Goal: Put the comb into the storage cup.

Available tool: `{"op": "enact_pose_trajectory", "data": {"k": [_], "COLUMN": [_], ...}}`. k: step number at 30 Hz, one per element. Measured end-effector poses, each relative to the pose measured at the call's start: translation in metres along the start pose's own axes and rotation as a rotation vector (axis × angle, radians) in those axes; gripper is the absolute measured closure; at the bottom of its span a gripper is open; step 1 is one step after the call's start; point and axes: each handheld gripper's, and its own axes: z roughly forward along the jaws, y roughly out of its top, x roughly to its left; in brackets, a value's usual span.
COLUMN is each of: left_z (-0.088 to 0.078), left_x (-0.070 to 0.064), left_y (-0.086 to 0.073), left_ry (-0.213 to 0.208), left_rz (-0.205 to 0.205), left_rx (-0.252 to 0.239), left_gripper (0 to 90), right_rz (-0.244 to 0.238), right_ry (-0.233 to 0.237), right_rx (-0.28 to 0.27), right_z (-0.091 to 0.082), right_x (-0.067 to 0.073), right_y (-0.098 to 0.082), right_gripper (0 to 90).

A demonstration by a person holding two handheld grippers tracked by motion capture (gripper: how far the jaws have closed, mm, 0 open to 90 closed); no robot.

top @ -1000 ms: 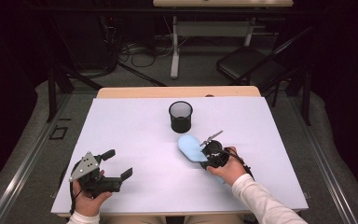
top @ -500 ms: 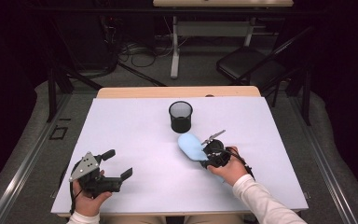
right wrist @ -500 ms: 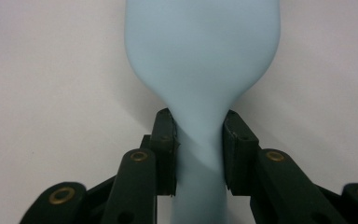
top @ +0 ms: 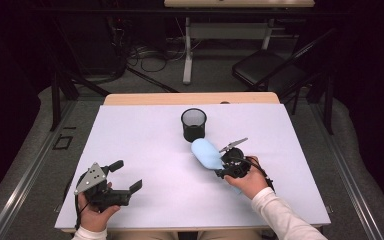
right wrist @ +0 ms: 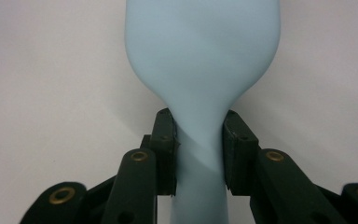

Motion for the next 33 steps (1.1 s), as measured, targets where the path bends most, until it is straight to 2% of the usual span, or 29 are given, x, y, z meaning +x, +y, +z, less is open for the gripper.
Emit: {"op": "enact_pose_trajectory", "data": {"k": [3,4,5,14,25,33], "left_z": [0.0,0.0,0.0,0.0,0.0,0.001], "left_x": [0.0,0.0,0.0,0.0,0.001,0.001], "left_y": [0.0,0.0,0.0,0.0,-0.001,-0.001], "left_ry": [0.001,0.0,0.001,0.003,0.01,0.017], "left_rz": [0.0,0.0,0.0,0.0,-0.005,-0.014], "left_rx": [0.0,0.0,0.0,0.001,0.006,0.014], "left_gripper": [3.0,3.0,3.0,3.0,2.9,3.0], "right_rz": [-0.006,0.002,-0.002,0.012,-0.006,0.003], "right_ry": [0.005,0.008,0.01,0.029,0.038,0.06], "right_rx": [-0.004,-0.026,-0.012,-0.068,-0.135,-0.192], "right_z": [-0.003,-0.002,-0.004,-0.011,-0.019,-0.019], "right_x": [0.0,0.0,0.0,0.0,0.006,0.012], "right_y": [0.0,0.0,0.001,0.003,0.009,0.014], "right_gripper": [69.6,69.6,69.6,69.6,69.6,69.6]}}
